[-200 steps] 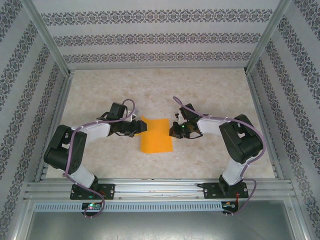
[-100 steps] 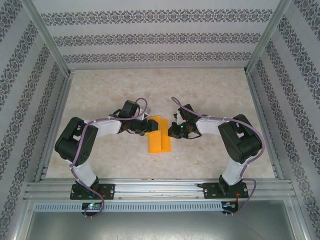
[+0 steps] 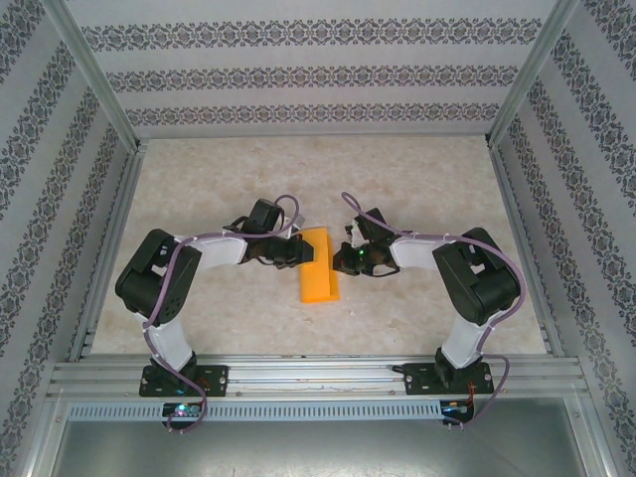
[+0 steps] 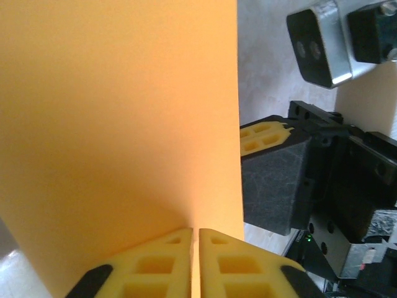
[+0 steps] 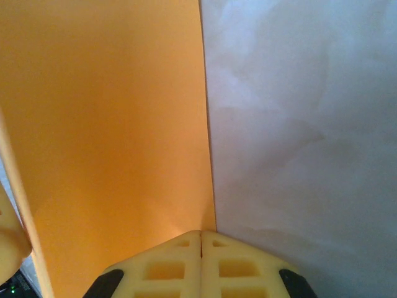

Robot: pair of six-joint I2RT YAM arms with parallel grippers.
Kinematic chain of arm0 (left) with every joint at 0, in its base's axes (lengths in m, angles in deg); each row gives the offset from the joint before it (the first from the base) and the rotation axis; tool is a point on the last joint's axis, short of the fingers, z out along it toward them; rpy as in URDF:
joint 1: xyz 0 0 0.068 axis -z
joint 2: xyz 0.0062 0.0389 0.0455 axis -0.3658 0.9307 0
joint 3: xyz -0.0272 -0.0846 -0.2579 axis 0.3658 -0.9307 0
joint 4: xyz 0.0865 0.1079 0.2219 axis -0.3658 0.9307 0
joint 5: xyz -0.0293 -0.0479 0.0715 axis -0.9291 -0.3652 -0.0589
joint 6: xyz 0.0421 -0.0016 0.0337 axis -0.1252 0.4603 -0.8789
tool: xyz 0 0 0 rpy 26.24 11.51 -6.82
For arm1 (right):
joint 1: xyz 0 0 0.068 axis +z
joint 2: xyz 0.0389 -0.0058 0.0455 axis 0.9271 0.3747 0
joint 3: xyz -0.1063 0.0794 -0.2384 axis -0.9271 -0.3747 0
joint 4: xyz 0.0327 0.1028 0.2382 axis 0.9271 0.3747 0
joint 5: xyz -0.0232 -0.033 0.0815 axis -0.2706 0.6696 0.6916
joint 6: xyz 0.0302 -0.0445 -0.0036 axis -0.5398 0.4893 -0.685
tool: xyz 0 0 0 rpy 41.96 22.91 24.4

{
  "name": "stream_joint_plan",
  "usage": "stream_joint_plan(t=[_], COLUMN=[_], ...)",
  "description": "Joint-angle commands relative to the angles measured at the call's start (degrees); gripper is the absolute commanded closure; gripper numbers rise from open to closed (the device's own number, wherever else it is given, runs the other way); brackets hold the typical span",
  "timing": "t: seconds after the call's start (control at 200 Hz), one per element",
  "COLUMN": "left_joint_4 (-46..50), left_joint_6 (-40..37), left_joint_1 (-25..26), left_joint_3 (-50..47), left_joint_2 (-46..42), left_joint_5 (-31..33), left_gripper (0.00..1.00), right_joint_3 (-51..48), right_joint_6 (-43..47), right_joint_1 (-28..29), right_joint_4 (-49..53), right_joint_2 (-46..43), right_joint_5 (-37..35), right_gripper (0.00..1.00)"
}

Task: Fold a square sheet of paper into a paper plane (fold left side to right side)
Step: First fold in half a square sheet of paper at the center of the table.

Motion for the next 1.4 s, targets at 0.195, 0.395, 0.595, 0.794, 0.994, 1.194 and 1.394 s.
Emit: stream_joint_plan(t=[0.195, 0.395, 0.595, 0.794, 0.994, 1.194, 1.394], left_joint_4=[0.6, 0.3, -0.4, -0.5, -0.5, -0.1, 4.7], left_joint_6=[-0.5, -0.2, 0.3, 0.3, 0.6, 0.6, -2.3], left_joint_1=[1.2, 1.2, 1.2, 1.2, 1.3, 1.2, 1.1], left_joint_3=[1.5, 1.5, 1.5, 1.5, 1.8, 1.6, 0.5], left_joint_2=[1.0, 0.9, 1.1, 1.1, 1.3, 0.1, -5.6], left_joint_5=[1.1, 1.2, 1.0, 1.0, 1.1, 1.6, 5.9], left_gripper=[0.96, 0.97, 0.97, 0.97, 0.97, 0.90, 0.66], right_joint_3=[-3.7, -7.4, -8.5, -7.5, -7.0, -7.1, -6.4], right_joint_6=[-0.1, -1.3, -5.4, -7.9, -8.7, -7.4, -4.2], right_joint_1=[-2.5, -4.5, -3.5, -1.8, -0.9, -1.1, -1.1], right_joint_4=[-2.9, -11.3, -21.3, -26.1, -27.7, -25.6, -20.7], right_joint_2=[-8.3, -10.2, -5.6, -0.9, 0.5, 0.0, -1.7], right_joint_5=[0.9, 8.6, 12.7, 13.8, 14.5, 12.3, 7.9], right_gripper=[0.80, 0.54, 0.46, 0.49, 0.64, 0.90, 0.96])
